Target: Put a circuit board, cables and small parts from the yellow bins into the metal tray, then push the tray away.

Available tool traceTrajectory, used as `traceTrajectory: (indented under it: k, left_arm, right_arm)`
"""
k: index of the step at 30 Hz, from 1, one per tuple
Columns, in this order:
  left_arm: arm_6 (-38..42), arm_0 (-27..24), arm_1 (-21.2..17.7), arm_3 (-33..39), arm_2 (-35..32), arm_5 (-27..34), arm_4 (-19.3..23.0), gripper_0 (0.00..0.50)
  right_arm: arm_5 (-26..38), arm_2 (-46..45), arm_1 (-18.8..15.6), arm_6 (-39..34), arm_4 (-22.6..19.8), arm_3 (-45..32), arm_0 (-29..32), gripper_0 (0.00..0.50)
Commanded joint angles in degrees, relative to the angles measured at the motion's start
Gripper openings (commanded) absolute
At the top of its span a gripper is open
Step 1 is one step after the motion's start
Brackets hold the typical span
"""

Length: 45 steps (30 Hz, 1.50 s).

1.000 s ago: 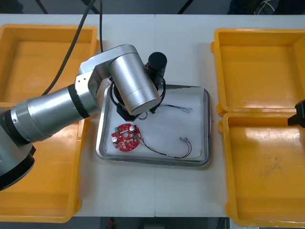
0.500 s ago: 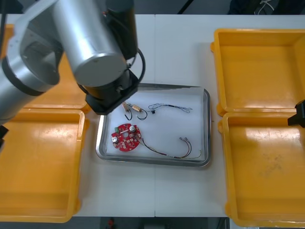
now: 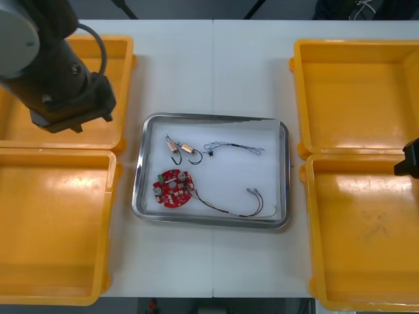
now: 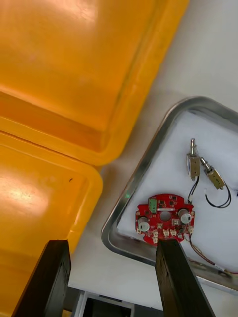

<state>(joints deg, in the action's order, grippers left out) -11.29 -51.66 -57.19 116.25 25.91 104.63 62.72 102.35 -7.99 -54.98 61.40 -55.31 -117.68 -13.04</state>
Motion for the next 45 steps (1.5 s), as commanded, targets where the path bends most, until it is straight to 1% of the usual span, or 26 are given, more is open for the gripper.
traceTrajectory:
  k: [1, 4, 5, 7, 8, 10, 14, 18, 21, 25, 29, 34, 36, 37, 38, 40, 42, 45]
  left_arm:
    - [-7.25, 8.15, -6.27, 3.63, -7.36, -1.71, 0.3, 0.5]
    - [-12.97, 15.45, -8.9, 5.21, -12.99, -4.35, 0.39, 0.5]
    - [-13.58, 16.59, -9.08, 5.39, -13.78, -4.88, 0.48, 0.5]
    - [-15.87, 20.99, -10.4, 6.36, -16.42, -6.99, 0.56, 0.5]
    - [-16.48, 22.04, -10.66, 6.53, -16.94, -7.6, 0.56, 0.5]
    - [-18.94, 25.91, -12.15, 6.71, -18.44, -10.68, 0.56, 0.5]
    - [-22.9, 30.57, -15.41, 6.01, -18.7, -15.95, -0.05, 0.5]
    - [-25.8, 33.64, -17.87, 4.51, -18.7, -19.73, -0.32, 0.5]
    - [-26.15, 35.14, -19.1, 4.07, -18.7, -21.58, -0.23, 0.5]
    - [-27.2, 37.69, -21.73, 3.81, -18.7, -24.3, -0.23, 0.5]
    - [-31.07, 39.09, -22.61, 3.28, -18.7, -25.09, 0.12, 0.5]
    - [-32.74, 39.53, -23.05, 2.84, -18.7, -25.18, 2.06, 0.5]
    - [-33.0, 39.53, -23.05, 2.84, -18.7, -25.18, 3.46, 0.5]
    - [-33.09, 39.62, -23.05, 2.84, -18.7, -25.18, 3.82, 0.5]
    - [-33.36, 39.53, -23.05, 2.93, -18.7, -25.27, 4.25, 0.5]
    - [-33.71, 39.53, -23.05, 3.19, -18.7, -25.18, 4.52, 0.5]
    - [-34.23, 39.71, -23.05, 3.19, -18.7, -25.18, 4.96, 0.5]
    - [-35.03, 39.71, -23.32, 3.19, -18.7, -25.18, 5.57, 0.5]
  right_arm:
    - [1.71, 4.38, -0.13, 1.88, 0.38, -3.25, -4.01, 0.5]
    - [1.8, 8.86, -0.04, 2.23, 0.03, -4.66, -6.74, 0.5]
    - [1.8, 9.66, -0.04, 2.23, 0.03, -4.75, -7.18, 0.5]
    - [1.8, 12.64, -0.04, 2.49, -0.06, -5.36, -9.11, 0.5]
    - [1.8, 13.35, -0.04, 2.49, -0.15, -5.54, -9.55, 0.5]
    - [1.8, 16.69, -0.13, 2.93, -0.67, -5.98, -11.84, 0.5]
    - [1.8, 22.58, 0.05, 3.46, -2.26, -6.33, -16.41, 0.5]
    - [1.88, 28.2, 0.84, 4.08, -3.93, -6.68, -20.8, 0.5]
    - [1.88, 30.66, 2.07, 4.43, -4.28, -7.12, -22.91, 0.5]
    - [1.8, 34.7, 4.88, 5.39, -4.89, -7.21, -26.43, 0.5]
    - [1.71, 39.45, 8.22, 6.54, -4.72, -7.21, -30.21, 0.5]
    - [1.8, 46.48, 12.62, 7.68, -1.47, -7.03, -34.78, 0.5]
    - [1.62, 50.26, 15.25, 8.29, 0.2, -6.24, -36.8, 0.5]
    - [1.53, 51.14, 15.87, 8.47, 0.47, -6.07, -37.24, 0.5]
    - [1.18, 52.9, 17.19, 8.82, 1.17, -5.54, -38.12, 0.5]
    - [0.3, 55.18, 18.77, 10.4, 1.87, -4.66, -39.43, 0.5]
    - [-1.1, 57.73, 20.79, 13.66, 2.93, -3.25, -40.66, 0.5]
    - [-3.48, 60.02, 22.64, 18.14, 3.9, -1.41, -41.37, 0.5]
